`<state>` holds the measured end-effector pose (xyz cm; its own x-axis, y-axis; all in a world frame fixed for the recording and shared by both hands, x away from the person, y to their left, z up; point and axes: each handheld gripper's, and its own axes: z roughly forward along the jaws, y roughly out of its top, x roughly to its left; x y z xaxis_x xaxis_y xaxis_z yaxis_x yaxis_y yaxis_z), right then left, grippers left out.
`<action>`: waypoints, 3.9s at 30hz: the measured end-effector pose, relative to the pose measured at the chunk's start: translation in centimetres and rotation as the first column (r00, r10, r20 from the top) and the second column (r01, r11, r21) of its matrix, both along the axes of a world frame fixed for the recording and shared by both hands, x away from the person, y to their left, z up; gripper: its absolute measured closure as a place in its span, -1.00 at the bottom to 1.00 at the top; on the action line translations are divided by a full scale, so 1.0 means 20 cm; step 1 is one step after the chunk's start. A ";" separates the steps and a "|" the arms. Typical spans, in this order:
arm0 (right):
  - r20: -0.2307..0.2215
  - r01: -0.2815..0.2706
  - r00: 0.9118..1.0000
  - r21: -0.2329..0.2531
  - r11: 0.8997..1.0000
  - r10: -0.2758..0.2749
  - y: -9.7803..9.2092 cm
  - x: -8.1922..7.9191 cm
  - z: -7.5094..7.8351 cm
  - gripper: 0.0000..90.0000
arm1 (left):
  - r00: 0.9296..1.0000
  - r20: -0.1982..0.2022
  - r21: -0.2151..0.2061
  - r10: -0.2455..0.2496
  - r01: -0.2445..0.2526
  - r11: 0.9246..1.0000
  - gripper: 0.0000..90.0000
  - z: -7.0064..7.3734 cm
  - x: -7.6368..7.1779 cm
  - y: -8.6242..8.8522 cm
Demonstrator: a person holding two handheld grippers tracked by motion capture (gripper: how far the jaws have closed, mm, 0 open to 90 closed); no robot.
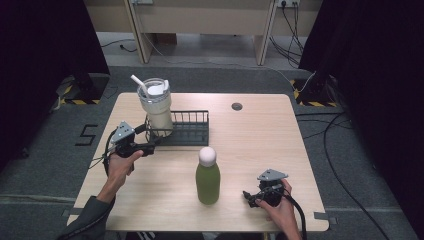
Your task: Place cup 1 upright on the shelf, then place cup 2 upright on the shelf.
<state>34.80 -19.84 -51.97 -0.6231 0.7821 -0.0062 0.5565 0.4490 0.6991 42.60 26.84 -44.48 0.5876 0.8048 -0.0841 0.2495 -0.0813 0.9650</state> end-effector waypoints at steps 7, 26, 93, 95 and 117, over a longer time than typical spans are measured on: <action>0.000 0.000 1.000 0.000 1.000 0.000 0.00 0.00 0.00 -0.99 | 1.000 0.007 0.010 -0.016 0.016 1.000 -0.67 -0.01 -0.07 0.01; 0.000 0.000 1.000 0.000 1.000 0.000 0.00 0.00 0.00 -0.99 | 0.999 0.007 0.058 -0.051 0.050 0.997 -0.67 -0.11 -0.22 0.00; 0.000 0.008 1.000 -0.001 1.000 -0.008 0.00 0.00 0.00 -0.99 | 0.935 -0.330 0.308 -0.128 0.234 0.922 -0.68 -0.40 -0.47 0.00; 0.000 0.007 1.000 -0.001 1.000 -0.007 0.00 0.00 0.00 -0.99 | 0.935 -0.331 0.308 -0.128 0.235 0.922 -0.68 -0.40 -0.47 0.00; 0.096 -0.009 0.995 0.040 0.999 0.005 0.00 -0.08 0.06 -0.65 | 0.935 -0.331 0.309 -0.129 0.236 0.921 -0.69 -0.40 -0.47 0.00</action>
<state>33.12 -19.80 -50.68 -0.6264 0.7787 -0.0345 0.4834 0.4228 0.7666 33.19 26.92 -52.50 0.7170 0.6967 -0.0211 0.4699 -0.4609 0.7529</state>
